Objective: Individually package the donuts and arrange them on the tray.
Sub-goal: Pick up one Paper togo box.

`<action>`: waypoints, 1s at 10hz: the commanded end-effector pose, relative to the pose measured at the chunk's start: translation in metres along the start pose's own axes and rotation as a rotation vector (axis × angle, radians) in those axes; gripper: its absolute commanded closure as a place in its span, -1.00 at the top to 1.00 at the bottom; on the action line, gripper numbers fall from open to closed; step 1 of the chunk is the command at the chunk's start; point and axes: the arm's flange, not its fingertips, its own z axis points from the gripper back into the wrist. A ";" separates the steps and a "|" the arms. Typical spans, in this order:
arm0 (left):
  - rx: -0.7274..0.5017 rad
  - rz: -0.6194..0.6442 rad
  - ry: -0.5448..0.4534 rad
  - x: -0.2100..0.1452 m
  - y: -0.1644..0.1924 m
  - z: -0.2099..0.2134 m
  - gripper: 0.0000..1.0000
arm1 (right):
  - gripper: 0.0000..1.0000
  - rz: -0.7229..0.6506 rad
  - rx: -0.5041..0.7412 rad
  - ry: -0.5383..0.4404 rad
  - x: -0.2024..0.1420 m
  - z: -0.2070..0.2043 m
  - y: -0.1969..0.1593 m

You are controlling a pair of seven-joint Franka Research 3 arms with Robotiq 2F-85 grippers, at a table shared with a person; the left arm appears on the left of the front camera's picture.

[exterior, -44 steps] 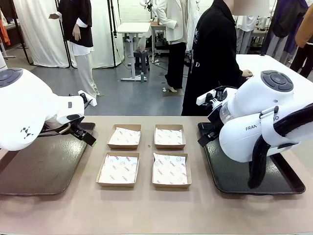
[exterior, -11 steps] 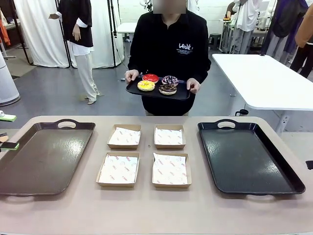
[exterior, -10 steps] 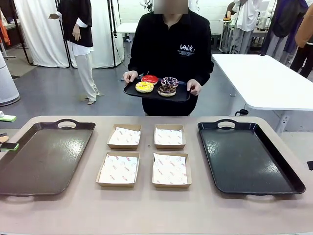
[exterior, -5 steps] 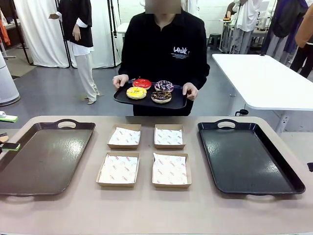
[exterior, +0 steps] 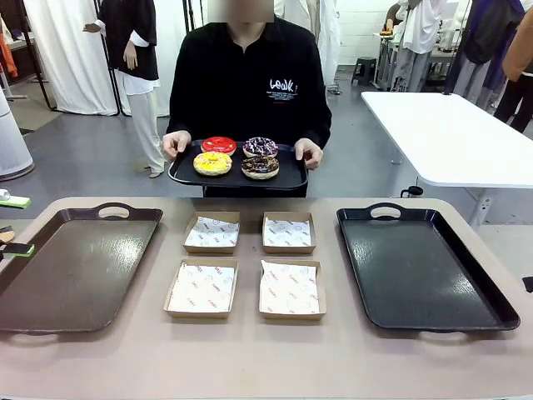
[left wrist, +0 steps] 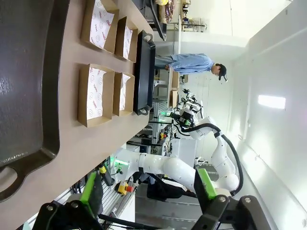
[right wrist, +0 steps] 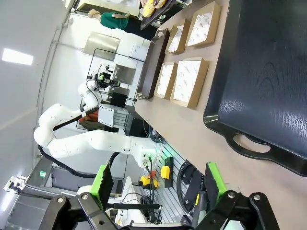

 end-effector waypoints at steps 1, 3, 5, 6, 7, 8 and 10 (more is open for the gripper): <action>-0.011 -0.006 -0.002 -0.001 -0.001 0.002 1.00 | 1.00 0.005 0.012 -0.018 0.002 0.001 0.000; -0.011 -0.006 -0.002 -0.001 -0.001 0.002 1.00 | 1.00 0.005 0.012 -0.018 0.002 0.001 0.000; -0.011 -0.006 -0.002 -0.001 -0.001 0.002 1.00 | 1.00 0.005 0.012 -0.018 0.002 0.001 0.000; -0.011 -0.006 -0.002 -0.001 -0.001 0.002 1.00 | 1.00 0.005 0.012 -0.018 0.002 0.001 0.000; -0.011 -0.006 -0.002 -0.001 -0.001 0.002 1.00 | 1.00 0.005 0.012 -0.018 0.002 0.001 0.000; -0.011 -0.006 -0.002 -0.001 -0.001 0.002 1.00 | 1.00 0.005 0.012 -0.018 0.002 0.001 0.000; -0.011 -0.006 -0.002 -0.001 -0.001 0.002 1.00 | 1.00 0.005 0.012 -0.018 0.002 0.001 0.000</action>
